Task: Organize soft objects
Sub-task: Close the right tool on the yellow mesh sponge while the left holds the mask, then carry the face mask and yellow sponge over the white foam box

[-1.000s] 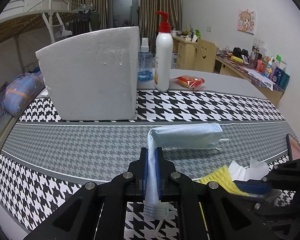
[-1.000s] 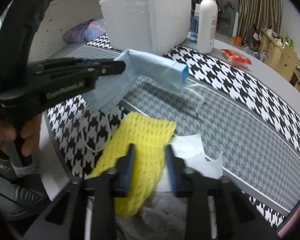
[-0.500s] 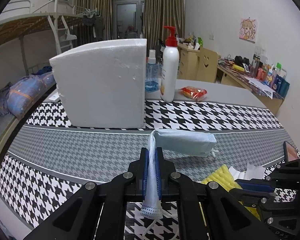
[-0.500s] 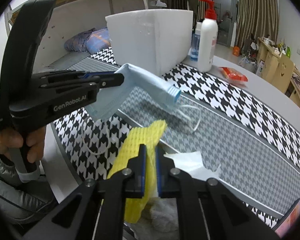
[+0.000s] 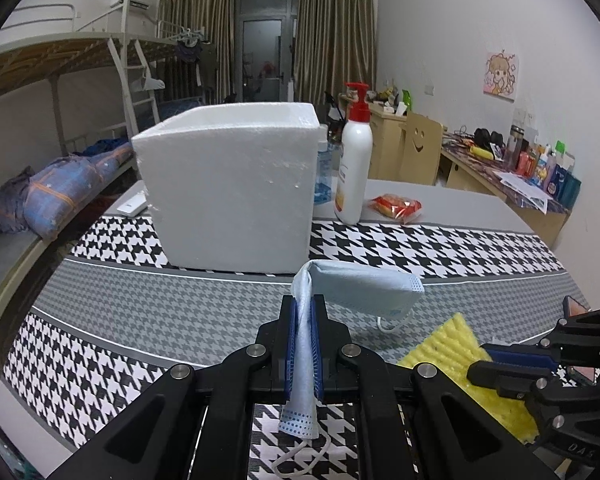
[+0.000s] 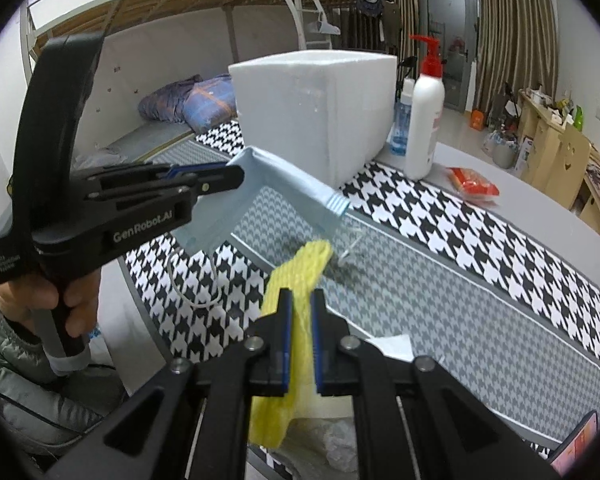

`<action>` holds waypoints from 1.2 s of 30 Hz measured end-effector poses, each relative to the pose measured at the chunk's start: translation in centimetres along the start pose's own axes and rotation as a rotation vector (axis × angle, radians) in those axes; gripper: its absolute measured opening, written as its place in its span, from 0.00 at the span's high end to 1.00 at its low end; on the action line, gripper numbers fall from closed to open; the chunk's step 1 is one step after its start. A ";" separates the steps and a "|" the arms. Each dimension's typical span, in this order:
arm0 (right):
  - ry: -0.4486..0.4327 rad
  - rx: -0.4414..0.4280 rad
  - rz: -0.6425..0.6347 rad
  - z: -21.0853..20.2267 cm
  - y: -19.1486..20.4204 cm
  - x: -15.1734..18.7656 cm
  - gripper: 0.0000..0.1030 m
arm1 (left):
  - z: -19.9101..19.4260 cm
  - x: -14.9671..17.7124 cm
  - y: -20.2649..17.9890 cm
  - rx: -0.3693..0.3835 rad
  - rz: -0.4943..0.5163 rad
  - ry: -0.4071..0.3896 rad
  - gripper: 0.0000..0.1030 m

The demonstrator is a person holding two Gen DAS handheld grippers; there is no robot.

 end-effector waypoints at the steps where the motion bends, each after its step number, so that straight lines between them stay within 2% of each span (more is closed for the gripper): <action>1: -0.004 0.000 0.000 -0.1 0.0 -0.2 0.90 | -0.1 -0.1 0.1 -0.002 -0.001 -0.003 0.92; 20: -0.091 0.038 0.020 -2.2 0.6 -3.2 0.90 | -3.1 -2.5 3.0 -0.022 -0.022 -0.089 0.92; 36: -0.154 0.087 -0.023 -2.6 1.3 -8.2 0.90 | -5.1 -6.2 4.8 -0.063 -0.015 -0.173 0.92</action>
Point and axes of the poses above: each gripper's, at about its wrist camera, not at the fingertips, and z roughly the way its jaws point, y to its left, x to its underside, the point moved 6 cm from there along z, roughly the way its jaws point, and after that the axes turned 1 degree about x, right-handed, at the moved point
